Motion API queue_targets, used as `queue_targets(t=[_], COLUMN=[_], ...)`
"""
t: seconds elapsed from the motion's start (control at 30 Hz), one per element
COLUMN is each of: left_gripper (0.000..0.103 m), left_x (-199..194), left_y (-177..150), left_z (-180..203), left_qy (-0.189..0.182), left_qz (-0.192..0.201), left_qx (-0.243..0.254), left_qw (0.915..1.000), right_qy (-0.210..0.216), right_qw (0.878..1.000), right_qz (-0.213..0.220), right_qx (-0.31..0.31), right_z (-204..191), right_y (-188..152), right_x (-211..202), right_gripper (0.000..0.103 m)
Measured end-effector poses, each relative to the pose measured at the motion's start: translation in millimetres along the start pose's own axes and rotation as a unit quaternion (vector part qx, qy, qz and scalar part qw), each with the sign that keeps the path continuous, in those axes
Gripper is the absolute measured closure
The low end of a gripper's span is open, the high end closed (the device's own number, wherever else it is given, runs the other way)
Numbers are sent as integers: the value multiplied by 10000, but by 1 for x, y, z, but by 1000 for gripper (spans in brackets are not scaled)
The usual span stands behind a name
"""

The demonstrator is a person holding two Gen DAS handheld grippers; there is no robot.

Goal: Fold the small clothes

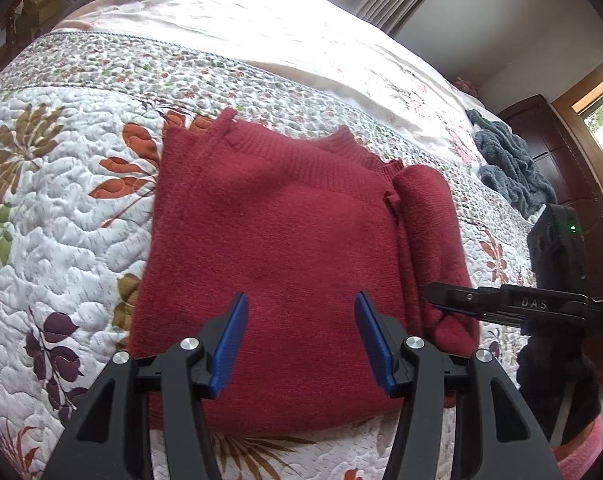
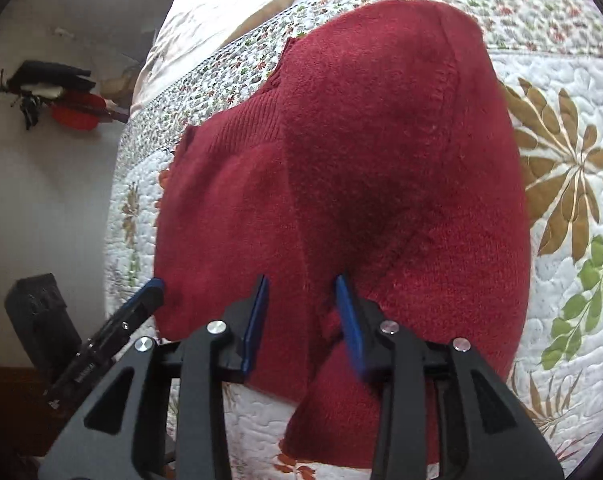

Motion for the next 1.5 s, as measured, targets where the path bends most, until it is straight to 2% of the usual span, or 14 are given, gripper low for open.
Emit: queue_targets(t=[0.13, 0.23, 0.37, 0.47, 0.63, 0.7, 0.93, 1.03, 1.2, 1.3, 1.43, 1.5], left_gripper=[47, 47, 47, 47, 47, 47, 47, 47, 47, 51, 85, 87], left_x=[4, 11, 27, 46, 79, 88, 114, 115, 130, 138, 135, 124], left_y=[1, 4, 7, 10, 13, 14, 18, 19, 24, 24, 25, 29], left_z=[16, 30, 54, 71, 86, 90, 96, 100, 117, 122, 132, 139], left_qy=[-218, -428, -898, -1178, -1525, -1534, -1510, -1674, -1641, -1549, -1589, -1665], left_qz=[-53, -113, -229, -384, -621, -652, -744, -693, -874, -920, -743, -520], left_qx=[16, 10, -159, -294, -710, -771, -925, -1005, -913, -955, -899, -753], left_qw=[9997, 9990, 9956, 9919, 9838, 9830, 9814, 9783, 9783, 9790, 9804, 9818], right_qy=[548, 694, 807, 731, 216, 69, 32, -12, -8, -110, -197, -228], right_qw=[9982, 9968, 9942, 9927, 9941, 9942, 9934, 9932, 9935, 9943, 9946, 9945], right_qz=[125, 329, 576, 721, 844, 828, 712, 652, 644, 663, 679, 689], right_qx=[204, 222, 426, 632, 642, 684, 898, 960, 937, 831, 765, 749], right_z=[8, 16, 42, 70, 115, 130, 169, 178, 180, 175, 171, 169], right_y=[1, -1, -1, -7, -25, -33, -56, -59, -61, -61, -61, -63], right_x=[-30, -57, -83, -94, -97, -92, -77, -69, -63, -62, -62, -63], right_gripper=[68, 68, 67, 67, 67, 67, 67, 67, 65, 63, 63, 63])
Point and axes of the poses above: each gripper's, at about its wrist camera, not at the fingertips, and x roughly the way its jaws point, z to its right, y to its top, the point moved 3 cm from there along x, roughly the way its jaws point, and after that the axes turned 7 degrees about x, right-handed, at the moved point
